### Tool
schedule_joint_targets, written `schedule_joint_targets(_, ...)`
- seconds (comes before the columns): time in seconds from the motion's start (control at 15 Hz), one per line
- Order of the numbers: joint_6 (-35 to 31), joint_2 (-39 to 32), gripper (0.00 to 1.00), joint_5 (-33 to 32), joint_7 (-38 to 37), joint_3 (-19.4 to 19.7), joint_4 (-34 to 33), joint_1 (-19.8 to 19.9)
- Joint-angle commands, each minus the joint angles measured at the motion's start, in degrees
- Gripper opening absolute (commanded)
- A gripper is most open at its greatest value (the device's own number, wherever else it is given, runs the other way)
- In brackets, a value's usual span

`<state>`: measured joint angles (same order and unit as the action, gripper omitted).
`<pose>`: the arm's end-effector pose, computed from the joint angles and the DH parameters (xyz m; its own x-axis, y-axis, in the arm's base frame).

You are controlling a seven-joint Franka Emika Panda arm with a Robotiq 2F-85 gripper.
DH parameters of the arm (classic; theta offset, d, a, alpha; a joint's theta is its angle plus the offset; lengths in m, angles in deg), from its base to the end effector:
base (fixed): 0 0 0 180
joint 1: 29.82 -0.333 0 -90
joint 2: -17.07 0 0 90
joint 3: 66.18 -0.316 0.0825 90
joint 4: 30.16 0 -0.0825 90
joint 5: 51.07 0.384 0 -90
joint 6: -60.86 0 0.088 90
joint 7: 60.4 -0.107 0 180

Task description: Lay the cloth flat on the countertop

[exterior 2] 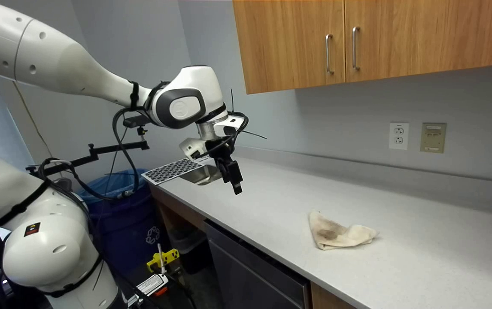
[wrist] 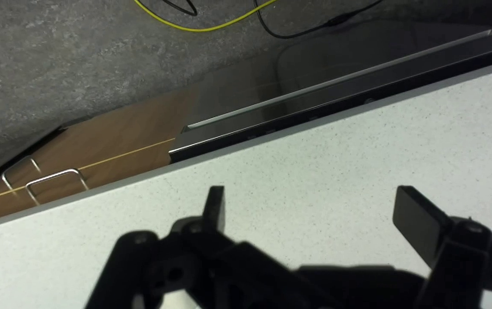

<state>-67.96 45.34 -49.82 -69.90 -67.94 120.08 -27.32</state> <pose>0.3926 -0.0046 0.4212 0.9742 -0.1930 0.1168 -0.1915 -0.9812 -0.0236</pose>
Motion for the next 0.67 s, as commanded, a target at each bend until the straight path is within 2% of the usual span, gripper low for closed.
schedule_joint_targets(0.0, -0.48, -4.26, 1.00, -0.31, -0.68, 0.49, -2.93, 0.81)
schedule_joint_targets(0.33, -2.09, -14.95, 1.00, 0.04, -0.73, 2.23, -10.90, 1.76)
schedule_joint_targets(0.6, -5.59, -24.79, 1.00, -2.19, -3.67, 3.06, -18.01, 2.84)
